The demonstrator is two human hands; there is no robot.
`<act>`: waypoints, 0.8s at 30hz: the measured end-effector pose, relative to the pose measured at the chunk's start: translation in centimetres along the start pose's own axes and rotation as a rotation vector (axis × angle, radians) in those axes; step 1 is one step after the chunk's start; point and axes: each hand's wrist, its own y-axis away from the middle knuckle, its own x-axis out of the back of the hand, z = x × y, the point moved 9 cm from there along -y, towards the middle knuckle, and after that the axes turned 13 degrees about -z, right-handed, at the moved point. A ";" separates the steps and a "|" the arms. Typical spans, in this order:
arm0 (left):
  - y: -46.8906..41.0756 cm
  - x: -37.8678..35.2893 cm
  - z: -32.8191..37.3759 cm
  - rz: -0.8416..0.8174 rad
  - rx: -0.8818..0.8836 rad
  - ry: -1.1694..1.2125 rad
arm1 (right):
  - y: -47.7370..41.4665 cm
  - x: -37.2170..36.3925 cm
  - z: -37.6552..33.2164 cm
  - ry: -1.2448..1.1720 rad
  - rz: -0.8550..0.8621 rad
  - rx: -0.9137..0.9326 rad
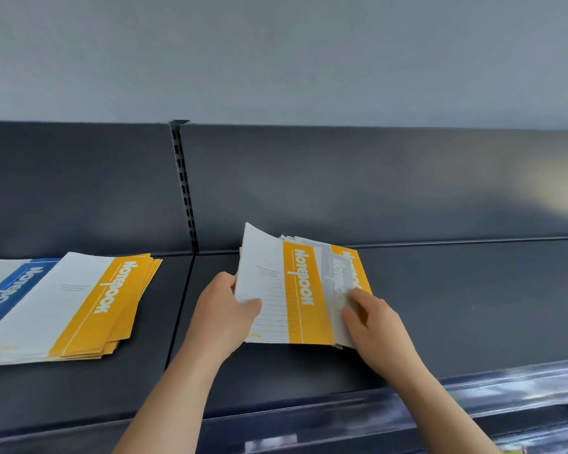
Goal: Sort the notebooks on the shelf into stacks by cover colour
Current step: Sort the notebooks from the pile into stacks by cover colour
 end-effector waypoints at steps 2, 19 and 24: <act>0.2 0.0 0.1 0.000 0.002 0.034 | 0.0 -0.3 -0.5 -0.024 -0.025 0.017; 1.0 0.6 -1.4 0.097 0.017 0.126 | -0.2 -1.7 -2.3 -0.211 -0.175 0.019; 1.4 0.3 -1.9 0.113 0.025 0.227 | -0.4 -2.4 -1.7 -0.365 -0.180 -0.041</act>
